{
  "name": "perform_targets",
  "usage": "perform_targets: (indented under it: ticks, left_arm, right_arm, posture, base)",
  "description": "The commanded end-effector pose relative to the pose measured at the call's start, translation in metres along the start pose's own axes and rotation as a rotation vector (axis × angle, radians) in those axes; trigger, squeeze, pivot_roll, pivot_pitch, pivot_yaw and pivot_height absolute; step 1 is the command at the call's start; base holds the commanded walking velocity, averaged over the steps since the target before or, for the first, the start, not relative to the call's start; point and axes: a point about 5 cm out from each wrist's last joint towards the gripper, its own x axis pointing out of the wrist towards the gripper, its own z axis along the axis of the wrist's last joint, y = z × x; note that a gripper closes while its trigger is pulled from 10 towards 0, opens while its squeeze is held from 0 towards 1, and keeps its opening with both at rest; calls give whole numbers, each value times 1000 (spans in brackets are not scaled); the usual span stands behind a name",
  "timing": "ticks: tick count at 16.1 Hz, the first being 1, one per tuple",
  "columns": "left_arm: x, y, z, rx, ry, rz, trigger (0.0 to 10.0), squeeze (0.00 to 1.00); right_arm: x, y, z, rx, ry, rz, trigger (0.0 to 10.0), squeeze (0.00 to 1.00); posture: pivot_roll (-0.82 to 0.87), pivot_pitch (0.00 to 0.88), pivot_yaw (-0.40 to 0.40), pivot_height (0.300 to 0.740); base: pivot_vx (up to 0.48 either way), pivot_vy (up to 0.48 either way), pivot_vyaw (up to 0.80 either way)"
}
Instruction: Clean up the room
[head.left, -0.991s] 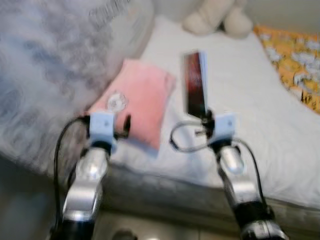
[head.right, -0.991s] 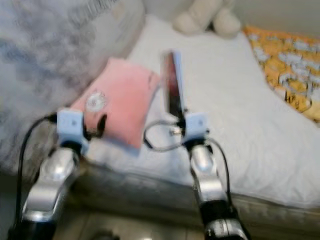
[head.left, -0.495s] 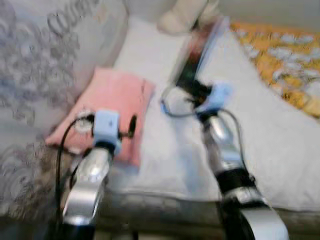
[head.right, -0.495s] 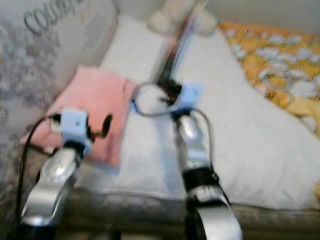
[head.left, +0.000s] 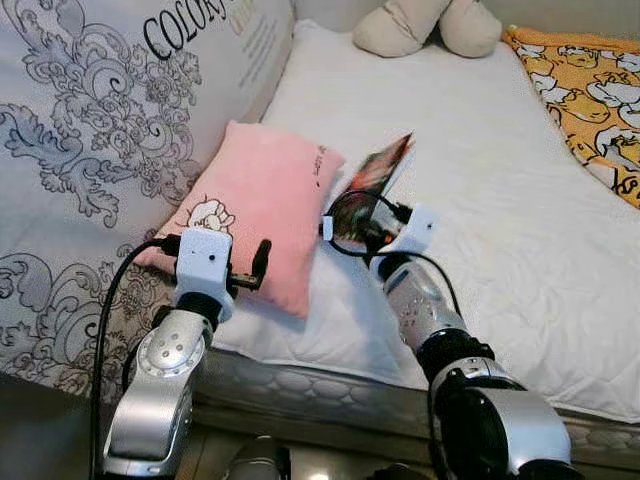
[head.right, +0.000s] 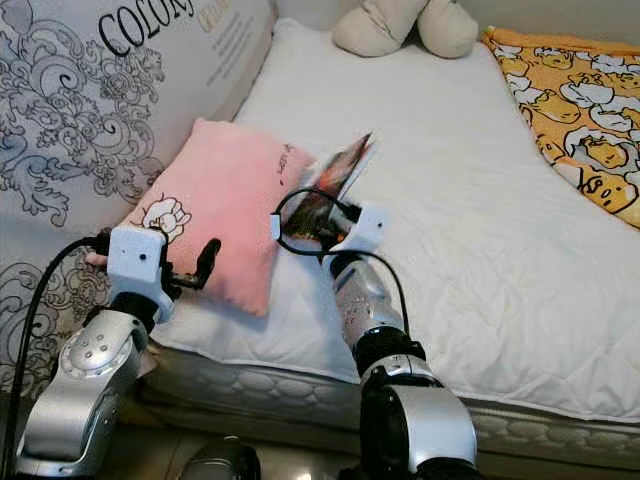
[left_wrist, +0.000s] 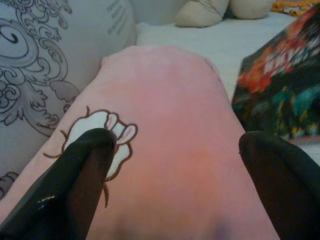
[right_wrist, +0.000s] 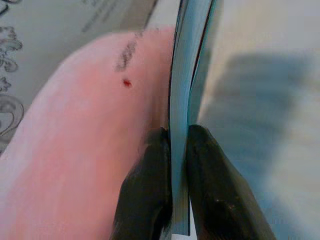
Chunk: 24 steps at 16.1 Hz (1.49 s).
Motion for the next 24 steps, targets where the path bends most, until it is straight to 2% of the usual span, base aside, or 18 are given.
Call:
perform_targets:
  ticks: [1,3,6,9,13,14,15,16,17,22,24]
  left_arm:
    - [-3,1,1,1,3,2,10000,0]
    - [-7,-1,2,-7,10,9,10000,0]
    - [-10,-2,2,-12,17,12,10000,0]
    - [-10,-6,4,-26,19,6,10000,0]
    - [-8,-13,3,-43,24,-12,10000,0]
    - [-8,-14,3,-45,23,-16,10000,0]
    - [-7,-15,3,-48,23,-19,10000,0]
    - [-6,-16,3,-49,23,-20,10000,0]
    - [-5,-15,2,-49,24,-20,10000,0]
    - [-4,-16,2,-50,21,-19,10000,0]
    - [-3,-17,3,-54,20,-24,10000,0]
  right_arm:
    - [2,6,-1,41,16,32,0,0]
    - [-1,3,-21,71,116,36,0,0]
    - [-6,-3,-32,66,200,34,0,0]
    - [-13,-22,-36,-95,269,-6,0,0]
    - [-16,-39,-19,-407,290,-22,0,0]
    - [-15,-40,-16,-434,284,-30,3569,0]
    - [-15,-42,-11,-469,272,-48,10000,0]
    - [-14,-43,-7,-493,250,-68,10000,122]
    - [-14,-43,-8,-503,242,-83,10000,1000]
    - [-16,-44,-15,-466,239,-126,10000,1000]
    - [-9,-33,0,-560,158,-87,10000,1000]
  posture:
    - [228,113,-12,719]
    - [239,123,-23,719]
    - [241,127,-26,719]
    - [229,128,-25,719]
    - [210,127,-25,719]
    - [206,126,-24,719]
    - [196,124,-27,719]
    - [193,123,-28,719]
    - [189,123,-29,719]
    - [183,119,-29,719]
    - [183,116,-30,719]
  base:
    - [0,0,0]
    - [0,0,0]
    - [0,0,0]
    - [0,0,0]
    - [0,0,0]
    - [0,0,0]
    - [0,0,0]
    - [0,0,0]
    - [0,0,0]
    - [0,0,0]
    - [0,0,0]
